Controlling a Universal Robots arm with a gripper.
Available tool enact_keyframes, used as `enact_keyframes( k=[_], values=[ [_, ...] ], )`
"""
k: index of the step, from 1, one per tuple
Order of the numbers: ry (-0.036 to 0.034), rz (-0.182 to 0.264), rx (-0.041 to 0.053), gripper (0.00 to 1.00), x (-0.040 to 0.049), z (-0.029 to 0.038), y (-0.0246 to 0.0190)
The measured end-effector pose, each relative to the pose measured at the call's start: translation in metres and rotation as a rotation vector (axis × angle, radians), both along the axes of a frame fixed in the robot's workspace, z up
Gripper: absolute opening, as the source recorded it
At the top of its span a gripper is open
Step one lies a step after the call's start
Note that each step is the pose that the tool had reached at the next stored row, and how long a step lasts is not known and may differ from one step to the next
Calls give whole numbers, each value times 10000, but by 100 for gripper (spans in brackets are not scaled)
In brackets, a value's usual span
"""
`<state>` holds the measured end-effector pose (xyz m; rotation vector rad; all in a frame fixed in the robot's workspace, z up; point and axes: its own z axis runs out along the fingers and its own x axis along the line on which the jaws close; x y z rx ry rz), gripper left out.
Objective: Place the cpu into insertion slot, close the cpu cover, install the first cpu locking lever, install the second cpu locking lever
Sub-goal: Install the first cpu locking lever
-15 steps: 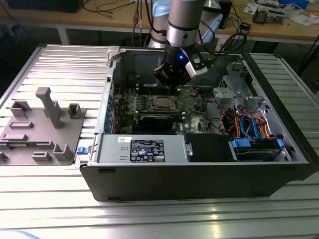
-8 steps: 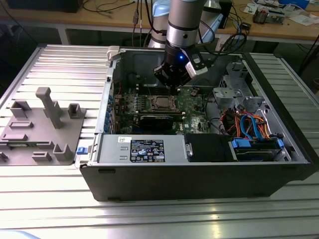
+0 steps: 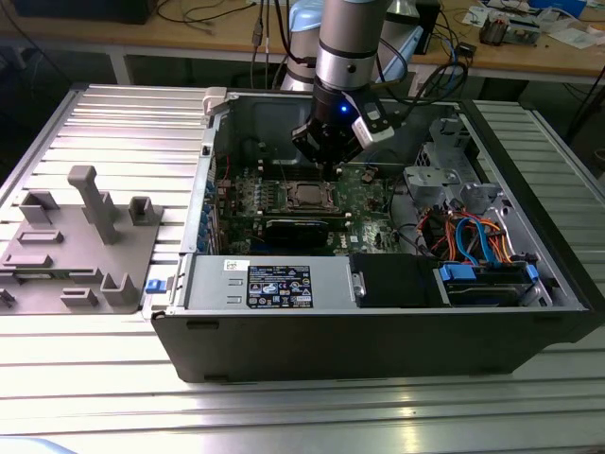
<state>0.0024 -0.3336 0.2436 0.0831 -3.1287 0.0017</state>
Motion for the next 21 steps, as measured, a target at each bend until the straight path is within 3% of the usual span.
enact_keyframes(
  k=[18,19,20,21],
  values=[
    [0,272,15,11,0,-1,1],
    [-1,275,45,11,0,0,0],
    [-3,282,141,11,0,0,0],
    [-4,284,298,11,0,0,0]
  ],
)
